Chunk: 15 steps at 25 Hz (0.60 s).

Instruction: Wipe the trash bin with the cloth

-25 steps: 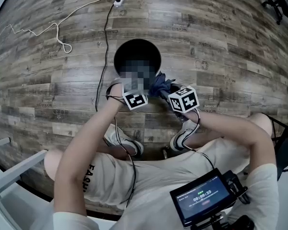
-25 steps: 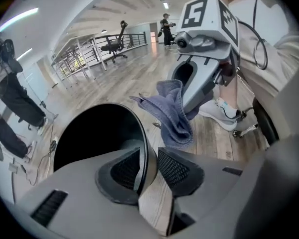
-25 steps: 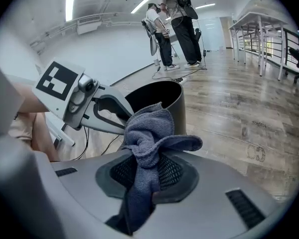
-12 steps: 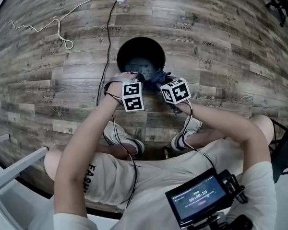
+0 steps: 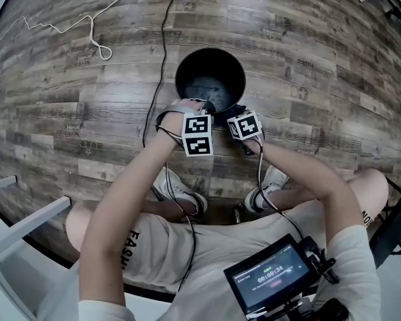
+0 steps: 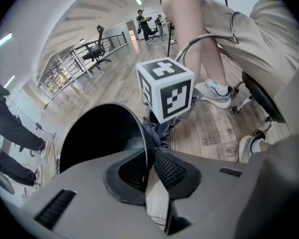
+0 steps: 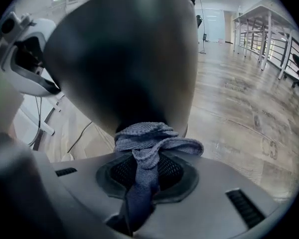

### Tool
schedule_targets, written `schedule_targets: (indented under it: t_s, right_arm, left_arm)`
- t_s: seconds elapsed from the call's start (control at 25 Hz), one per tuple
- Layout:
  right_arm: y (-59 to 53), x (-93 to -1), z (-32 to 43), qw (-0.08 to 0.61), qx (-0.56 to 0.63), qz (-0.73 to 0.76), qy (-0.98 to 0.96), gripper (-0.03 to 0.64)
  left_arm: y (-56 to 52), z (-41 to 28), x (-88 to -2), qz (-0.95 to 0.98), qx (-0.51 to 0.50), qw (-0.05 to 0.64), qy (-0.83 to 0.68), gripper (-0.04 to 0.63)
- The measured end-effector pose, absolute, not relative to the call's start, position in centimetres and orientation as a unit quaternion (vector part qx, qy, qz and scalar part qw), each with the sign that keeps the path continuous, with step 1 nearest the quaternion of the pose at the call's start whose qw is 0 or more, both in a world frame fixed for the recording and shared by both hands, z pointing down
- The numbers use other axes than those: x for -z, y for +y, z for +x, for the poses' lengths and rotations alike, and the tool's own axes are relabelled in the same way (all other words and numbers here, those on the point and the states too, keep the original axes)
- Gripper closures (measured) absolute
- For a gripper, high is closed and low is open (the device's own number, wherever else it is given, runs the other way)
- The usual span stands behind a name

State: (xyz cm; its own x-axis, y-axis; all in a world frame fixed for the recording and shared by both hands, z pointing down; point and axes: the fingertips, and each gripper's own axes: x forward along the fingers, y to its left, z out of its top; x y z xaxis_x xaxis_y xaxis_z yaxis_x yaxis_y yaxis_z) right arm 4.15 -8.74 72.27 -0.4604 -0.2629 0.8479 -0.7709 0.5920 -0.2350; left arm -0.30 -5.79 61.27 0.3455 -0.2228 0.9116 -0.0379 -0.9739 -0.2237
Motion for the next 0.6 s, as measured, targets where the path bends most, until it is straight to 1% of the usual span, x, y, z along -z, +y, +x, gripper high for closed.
schedule_targets:
  t_s: [0.4,0.6]
  right_arm:
    - [-8.5,-80.7,4.2,0.444,-0.343,0.346,-0.753,0.535]
    - [-8.8,-80.9,4.5,0.441,-0.368,0.358,-0.736,0.535]
  left_arm:
    - [-5.8,-0.4,-61.4,-0.816,0.568,0.078,0.074,0.540]
    - [-6.0,-0.3,-61.4,-0.815,0.570,0.071,0.075,0.541]
